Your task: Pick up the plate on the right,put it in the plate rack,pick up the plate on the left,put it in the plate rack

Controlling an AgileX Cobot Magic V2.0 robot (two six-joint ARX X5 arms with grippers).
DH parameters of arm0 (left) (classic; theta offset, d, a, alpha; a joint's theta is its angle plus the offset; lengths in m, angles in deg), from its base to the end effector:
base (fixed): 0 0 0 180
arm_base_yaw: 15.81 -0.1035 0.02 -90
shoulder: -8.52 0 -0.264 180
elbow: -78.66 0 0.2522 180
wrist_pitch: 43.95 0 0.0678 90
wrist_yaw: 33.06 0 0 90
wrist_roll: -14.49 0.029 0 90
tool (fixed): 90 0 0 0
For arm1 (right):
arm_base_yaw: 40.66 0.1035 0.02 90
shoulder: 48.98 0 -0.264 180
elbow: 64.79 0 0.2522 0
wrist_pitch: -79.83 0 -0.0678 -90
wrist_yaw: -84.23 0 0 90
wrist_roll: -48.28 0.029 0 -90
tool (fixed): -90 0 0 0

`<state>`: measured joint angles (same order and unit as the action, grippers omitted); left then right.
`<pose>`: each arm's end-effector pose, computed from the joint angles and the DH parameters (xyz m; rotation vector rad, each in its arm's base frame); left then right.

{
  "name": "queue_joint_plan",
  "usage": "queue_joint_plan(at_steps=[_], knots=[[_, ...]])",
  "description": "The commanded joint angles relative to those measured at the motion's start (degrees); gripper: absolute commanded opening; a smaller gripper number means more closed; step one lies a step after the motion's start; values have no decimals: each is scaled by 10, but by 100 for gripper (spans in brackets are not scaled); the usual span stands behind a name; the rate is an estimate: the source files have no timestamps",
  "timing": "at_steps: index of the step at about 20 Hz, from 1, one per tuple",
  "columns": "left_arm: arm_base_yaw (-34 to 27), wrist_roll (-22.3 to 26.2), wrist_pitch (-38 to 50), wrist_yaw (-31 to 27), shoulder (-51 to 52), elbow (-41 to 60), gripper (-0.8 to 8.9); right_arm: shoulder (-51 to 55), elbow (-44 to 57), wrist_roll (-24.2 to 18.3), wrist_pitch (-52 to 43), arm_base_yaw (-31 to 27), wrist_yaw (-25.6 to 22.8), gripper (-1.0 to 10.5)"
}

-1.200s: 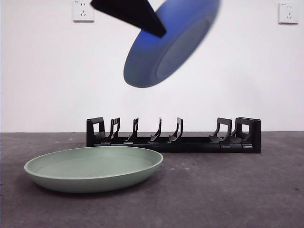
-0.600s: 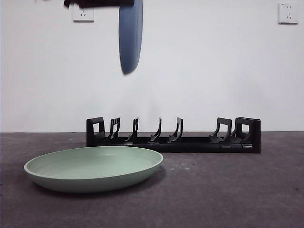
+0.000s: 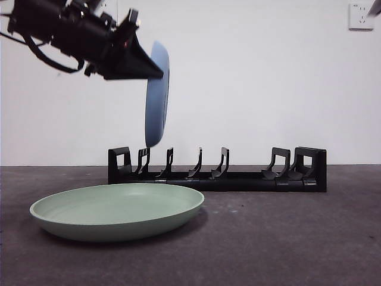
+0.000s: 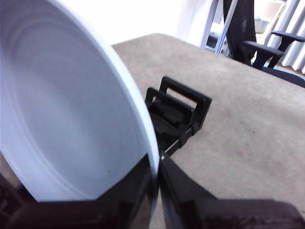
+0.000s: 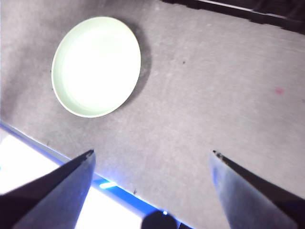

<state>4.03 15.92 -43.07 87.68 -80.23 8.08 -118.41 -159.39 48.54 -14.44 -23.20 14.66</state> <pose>0.3170 -0.1302 0.2612 -0.0065 0.2994 -0.8797 0.1898 0.0703 0.3752 0.0318 1.0759 0.5953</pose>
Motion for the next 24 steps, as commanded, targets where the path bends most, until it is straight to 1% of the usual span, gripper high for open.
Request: queue_joint_plan(at_steps=[1,3,5,9,11,14,17,20,24], knots=[[-6,3,9,11,-30,-19,-7,0,38,18,-32,24,2,406],[-8,3,5,11,-52,-38,-7,0,64,30,-60,42,2,406],[-8,4,-2,7,-70,-52,-7,0,81,33,-75,58,2,406],[-8,16,-14,-11,-80,-57,-7,0,90,41,-87,69,-8,406],[-8,37,-34,-25,-81,-57,-7,0,90,41,-91,70,-17,406],[-8,64,-56,-25,-81,-57,-7,0,90,41,-93,70,-27,406],[-8,70,-66,-33,-81,-56,-7,0,90,41,-97,70,-27,406],[-7,94,-79,-49,-81,-56,-8,0,90,41,-97,70,-27,406],[-4,114,-99,-76,-81,-56,-8,0,90,43,-97,70,-26,406]])
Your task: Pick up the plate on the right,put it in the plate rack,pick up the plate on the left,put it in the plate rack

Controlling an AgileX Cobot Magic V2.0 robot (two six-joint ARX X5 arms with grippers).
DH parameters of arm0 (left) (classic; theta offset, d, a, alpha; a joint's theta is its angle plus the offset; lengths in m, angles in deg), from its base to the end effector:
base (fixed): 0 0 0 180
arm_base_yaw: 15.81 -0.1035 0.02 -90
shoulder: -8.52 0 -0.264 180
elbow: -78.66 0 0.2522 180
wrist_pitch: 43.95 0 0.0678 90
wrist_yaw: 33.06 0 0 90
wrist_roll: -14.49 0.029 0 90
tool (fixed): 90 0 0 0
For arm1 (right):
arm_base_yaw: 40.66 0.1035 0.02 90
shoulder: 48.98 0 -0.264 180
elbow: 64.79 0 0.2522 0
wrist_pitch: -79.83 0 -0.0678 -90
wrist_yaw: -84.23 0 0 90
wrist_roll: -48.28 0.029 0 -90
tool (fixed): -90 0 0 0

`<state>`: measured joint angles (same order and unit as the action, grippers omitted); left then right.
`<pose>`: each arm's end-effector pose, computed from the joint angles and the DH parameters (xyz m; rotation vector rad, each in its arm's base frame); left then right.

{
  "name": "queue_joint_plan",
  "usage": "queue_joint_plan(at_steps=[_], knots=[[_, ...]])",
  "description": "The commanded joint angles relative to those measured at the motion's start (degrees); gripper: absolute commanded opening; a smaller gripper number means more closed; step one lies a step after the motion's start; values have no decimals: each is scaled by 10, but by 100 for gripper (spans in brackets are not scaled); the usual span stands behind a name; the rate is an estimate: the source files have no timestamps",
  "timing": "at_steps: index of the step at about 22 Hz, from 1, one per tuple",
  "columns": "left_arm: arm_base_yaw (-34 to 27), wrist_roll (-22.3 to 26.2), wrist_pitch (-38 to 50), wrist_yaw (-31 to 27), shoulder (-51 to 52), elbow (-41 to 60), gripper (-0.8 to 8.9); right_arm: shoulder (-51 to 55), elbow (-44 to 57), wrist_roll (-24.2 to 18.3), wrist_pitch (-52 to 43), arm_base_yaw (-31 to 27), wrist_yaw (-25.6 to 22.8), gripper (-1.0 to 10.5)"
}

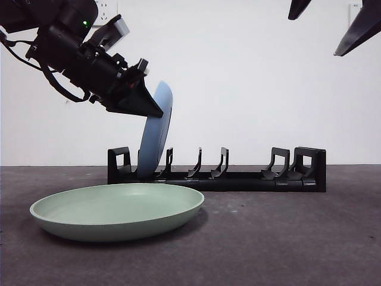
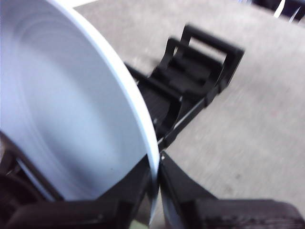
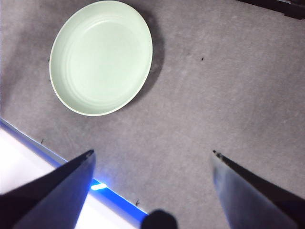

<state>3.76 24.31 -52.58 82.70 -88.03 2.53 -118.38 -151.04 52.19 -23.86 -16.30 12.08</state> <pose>0.3431 -0.1353 0.2322 0.1307 0.4517 -0.8160 0.1940 0.0976 0.3416 -0.0011 1.0801 0.6316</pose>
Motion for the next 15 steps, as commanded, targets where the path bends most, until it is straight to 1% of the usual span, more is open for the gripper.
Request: queue_joint_plan(at_steps=[1,12,13,15], knots=[[-1,33,-4,-32,-3,-1,-8,-1,7,6,-3,1,-1,406],[7,32,2,-33,-3,-1,11,-1,7,7,-2,1,-1,406],[9,32,4,-33,-3,-1,38,-1,7,7,-1,1,-1,406],[13,32,7,-33,-3,-1,127,-1,7,7,2,1,-1,406]])
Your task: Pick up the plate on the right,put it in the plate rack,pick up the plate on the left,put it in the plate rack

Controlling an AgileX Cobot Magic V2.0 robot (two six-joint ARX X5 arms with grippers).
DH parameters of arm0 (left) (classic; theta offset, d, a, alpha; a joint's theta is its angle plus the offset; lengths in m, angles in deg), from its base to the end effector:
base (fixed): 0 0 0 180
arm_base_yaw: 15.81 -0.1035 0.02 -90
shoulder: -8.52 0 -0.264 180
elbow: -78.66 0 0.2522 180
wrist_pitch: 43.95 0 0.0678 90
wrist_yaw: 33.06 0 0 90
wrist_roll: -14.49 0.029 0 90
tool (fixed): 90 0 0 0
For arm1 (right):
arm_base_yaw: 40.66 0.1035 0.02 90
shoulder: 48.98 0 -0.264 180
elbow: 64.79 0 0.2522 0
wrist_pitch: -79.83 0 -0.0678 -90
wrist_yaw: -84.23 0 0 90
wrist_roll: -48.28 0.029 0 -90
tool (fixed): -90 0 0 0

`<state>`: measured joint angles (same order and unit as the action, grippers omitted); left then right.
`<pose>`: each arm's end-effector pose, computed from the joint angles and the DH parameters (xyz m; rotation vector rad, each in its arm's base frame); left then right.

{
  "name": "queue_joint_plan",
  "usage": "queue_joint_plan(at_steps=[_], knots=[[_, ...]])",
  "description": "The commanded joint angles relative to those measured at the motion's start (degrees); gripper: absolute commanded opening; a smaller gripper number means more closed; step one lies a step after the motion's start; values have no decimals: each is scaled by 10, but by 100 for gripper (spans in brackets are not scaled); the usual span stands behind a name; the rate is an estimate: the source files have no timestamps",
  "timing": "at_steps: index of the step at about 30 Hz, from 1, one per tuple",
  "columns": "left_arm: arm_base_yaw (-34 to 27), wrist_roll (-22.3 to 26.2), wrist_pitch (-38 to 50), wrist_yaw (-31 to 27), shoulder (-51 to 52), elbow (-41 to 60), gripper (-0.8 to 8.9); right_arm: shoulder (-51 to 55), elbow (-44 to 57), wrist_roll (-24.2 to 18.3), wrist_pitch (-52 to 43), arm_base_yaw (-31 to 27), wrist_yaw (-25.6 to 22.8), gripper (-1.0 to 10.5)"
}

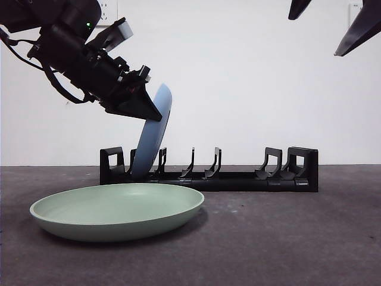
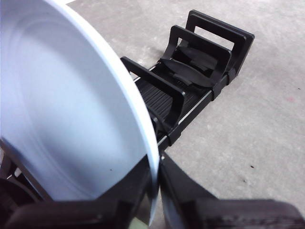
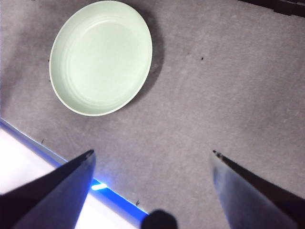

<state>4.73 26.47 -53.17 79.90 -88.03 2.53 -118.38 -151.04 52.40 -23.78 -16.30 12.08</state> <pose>0.3412 -0.1399 0.2310 0.1832 0.4500 -0.7943 0.1939 0.0975 0.3415 0.0020 1.0826 0.6294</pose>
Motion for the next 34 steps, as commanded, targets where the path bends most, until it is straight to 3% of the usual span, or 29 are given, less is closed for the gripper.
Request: queue_joint_plan(at_steps=[1,9,18,27,34], knots=[[5,11,15,-5,-3,-1,170,-1,7,4,2,1,-1,406],[9,-4,7,-4,-2,-2,198,-1,7,4,3,1,-1,406],[9,2,-94,-1,47,-42,199,-1,7,5,-22,1,-1,406],[8,10,-255,-1,170,-82,199,-2,7,4,-70,1,-1,405],[8,43,-405,-1,300,-83,199,-49,7,9,-122,1,4,405]])
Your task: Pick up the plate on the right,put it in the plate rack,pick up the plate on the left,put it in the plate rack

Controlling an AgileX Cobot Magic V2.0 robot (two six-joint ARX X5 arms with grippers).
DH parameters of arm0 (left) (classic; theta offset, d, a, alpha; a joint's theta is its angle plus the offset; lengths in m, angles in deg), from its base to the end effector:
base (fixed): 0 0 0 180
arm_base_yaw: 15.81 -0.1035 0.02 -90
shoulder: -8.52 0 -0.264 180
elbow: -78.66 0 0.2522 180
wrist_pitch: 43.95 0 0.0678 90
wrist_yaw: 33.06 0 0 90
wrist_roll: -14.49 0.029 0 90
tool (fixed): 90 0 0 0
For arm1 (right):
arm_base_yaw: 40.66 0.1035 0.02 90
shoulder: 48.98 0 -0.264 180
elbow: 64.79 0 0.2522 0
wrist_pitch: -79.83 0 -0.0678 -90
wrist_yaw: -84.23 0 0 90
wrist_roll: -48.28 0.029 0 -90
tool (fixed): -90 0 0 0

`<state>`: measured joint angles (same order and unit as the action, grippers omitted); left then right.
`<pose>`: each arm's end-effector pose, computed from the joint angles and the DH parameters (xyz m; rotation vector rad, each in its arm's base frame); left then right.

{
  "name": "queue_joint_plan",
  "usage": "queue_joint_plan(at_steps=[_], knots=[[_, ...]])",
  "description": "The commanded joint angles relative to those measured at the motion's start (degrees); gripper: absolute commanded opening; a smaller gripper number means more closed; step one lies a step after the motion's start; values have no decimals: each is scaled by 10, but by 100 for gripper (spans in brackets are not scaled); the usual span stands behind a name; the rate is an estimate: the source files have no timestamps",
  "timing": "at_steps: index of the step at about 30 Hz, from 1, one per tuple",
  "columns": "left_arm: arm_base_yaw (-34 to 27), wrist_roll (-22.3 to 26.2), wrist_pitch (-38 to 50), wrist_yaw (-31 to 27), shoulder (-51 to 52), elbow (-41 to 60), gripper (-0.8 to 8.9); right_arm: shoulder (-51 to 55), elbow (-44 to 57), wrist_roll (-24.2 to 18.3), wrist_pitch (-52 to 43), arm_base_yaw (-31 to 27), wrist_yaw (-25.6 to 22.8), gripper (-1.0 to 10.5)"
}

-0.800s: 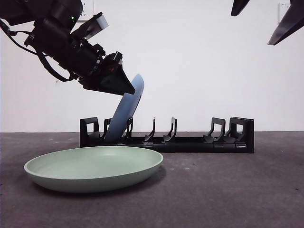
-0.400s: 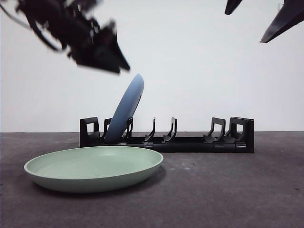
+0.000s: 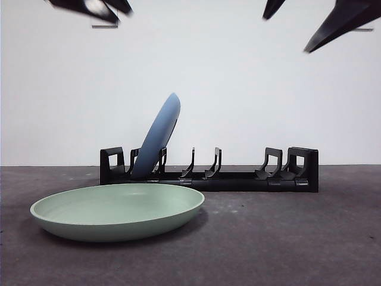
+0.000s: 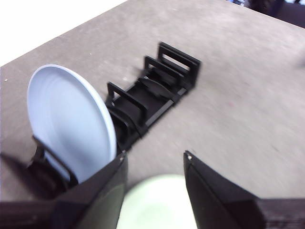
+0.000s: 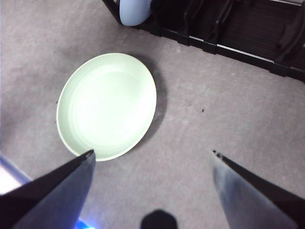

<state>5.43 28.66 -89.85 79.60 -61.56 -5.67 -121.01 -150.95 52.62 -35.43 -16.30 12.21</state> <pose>0.2336 -0.1028 0.3642 0.2219 0.4705 -0.8121 0.2183 0.1087 0.3425 0.0172 0.9266 0.6547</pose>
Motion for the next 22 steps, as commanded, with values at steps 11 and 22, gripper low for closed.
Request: queue_joint_plan(at_steps=[11,22], knots=[[1,41,-259,3,243,-1,199,-271,6,33,-150,82,6,405],[6,41,-299,3,263,-1,199,-363,6,61,-203,91,6,325]])
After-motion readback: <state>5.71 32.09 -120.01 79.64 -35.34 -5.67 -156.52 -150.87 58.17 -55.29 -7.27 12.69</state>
